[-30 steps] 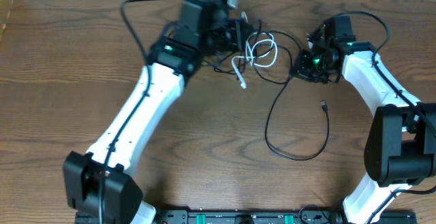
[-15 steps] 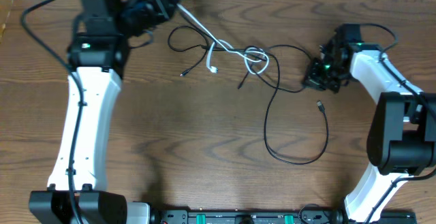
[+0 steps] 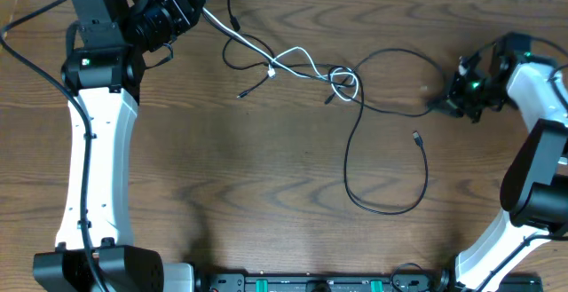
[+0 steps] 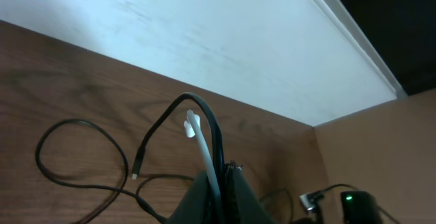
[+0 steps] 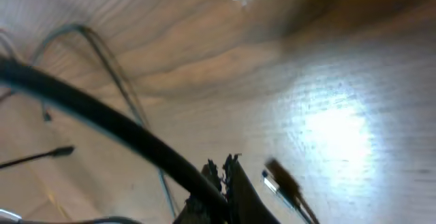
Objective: Untangle cables
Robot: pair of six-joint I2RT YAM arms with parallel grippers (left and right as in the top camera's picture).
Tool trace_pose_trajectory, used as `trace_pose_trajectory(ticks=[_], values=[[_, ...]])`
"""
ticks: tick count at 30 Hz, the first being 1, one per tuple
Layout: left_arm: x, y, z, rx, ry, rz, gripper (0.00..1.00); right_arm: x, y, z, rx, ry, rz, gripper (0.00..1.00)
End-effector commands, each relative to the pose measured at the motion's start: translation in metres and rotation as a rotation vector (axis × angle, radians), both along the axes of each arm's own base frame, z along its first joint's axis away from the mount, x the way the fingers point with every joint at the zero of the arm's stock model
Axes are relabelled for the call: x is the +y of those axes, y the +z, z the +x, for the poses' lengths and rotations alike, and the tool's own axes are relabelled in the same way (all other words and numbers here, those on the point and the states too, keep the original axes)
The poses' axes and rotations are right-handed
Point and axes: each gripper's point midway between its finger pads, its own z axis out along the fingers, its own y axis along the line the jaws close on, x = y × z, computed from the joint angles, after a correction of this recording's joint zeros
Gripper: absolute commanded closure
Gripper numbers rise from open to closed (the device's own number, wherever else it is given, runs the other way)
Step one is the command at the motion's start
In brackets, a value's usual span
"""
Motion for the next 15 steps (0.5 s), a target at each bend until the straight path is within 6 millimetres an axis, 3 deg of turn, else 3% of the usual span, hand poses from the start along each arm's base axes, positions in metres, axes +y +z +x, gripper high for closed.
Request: trace_pose_trajectory(ticks=[1,8,15], values=[[0.007,0.018,0.0,-0.062,0.023,0.047,0.92,-0.037,0.036,0.022,-0.095,-0.01,-0.101,0.99],[0.017,0.008,0.002,-0.027,0.075,0.088,0.92,-0.121,0.085,0.024,-0.08,-0.241,-0.253,0.99],[0.038,-0.006,0.003,0.009,0.158,0.177,0.92,-0.189,0.094,0.0,-0.055,-0.431,-0.278,0.99]])
